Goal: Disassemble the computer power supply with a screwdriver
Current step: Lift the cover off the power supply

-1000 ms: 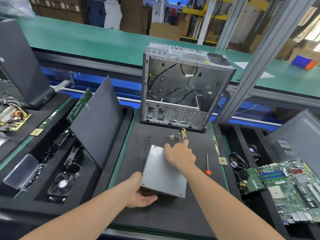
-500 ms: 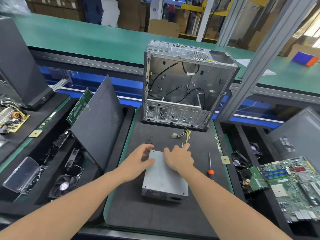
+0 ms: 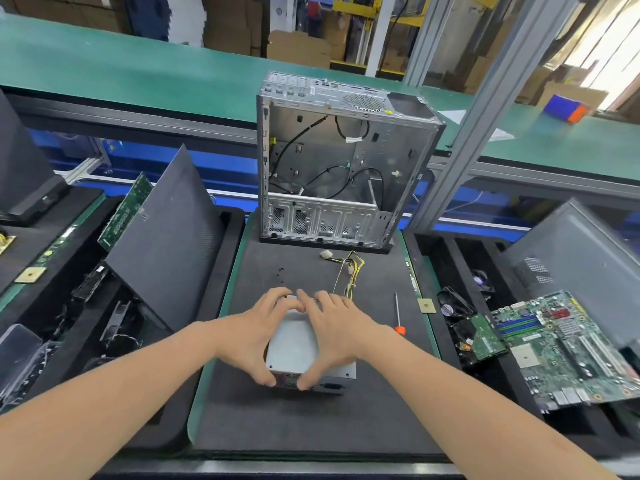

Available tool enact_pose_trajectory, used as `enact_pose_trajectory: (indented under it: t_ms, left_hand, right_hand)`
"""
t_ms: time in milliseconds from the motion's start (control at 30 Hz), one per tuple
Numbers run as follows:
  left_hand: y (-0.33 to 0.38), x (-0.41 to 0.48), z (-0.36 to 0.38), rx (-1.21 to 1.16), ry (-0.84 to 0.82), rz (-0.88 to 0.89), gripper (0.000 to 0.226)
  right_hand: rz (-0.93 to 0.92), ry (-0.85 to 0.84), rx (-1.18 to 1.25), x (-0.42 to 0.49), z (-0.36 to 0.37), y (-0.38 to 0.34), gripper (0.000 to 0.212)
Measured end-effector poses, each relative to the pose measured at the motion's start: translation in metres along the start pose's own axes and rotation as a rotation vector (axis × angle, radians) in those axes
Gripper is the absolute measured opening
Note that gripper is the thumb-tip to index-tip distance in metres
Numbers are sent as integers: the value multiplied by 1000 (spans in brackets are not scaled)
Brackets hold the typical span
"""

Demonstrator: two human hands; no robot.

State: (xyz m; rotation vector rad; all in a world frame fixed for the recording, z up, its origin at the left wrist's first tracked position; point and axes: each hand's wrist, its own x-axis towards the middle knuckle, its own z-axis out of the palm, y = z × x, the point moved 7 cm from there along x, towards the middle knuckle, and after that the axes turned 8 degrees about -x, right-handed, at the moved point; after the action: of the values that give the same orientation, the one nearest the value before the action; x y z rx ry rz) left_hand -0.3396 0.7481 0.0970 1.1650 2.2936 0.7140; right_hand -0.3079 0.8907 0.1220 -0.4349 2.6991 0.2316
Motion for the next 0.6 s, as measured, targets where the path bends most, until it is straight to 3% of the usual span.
enact_pose_trajectory:
  t_ms: [133, 267, 467, 600]
  left_hand:
    - [1, -5, 2, -23, 83, 20, 121]
    - [2, -4, 4, -18, 110, 56, 120]
    - [2, -6, 3, -23, 136, 64, 122]
    - [2, -6, 1, -48, 149, 57, 124]
  right_hand:
    - [-38, 72, -121, -2, -4, -8, 144]
    - [-34, 40, -78, -3, -9, -5, 139]
    - [-24, 160, -47, -13, -8, -9, 124]
    - [-41, 143, -27, -11, -15, -3, 120]
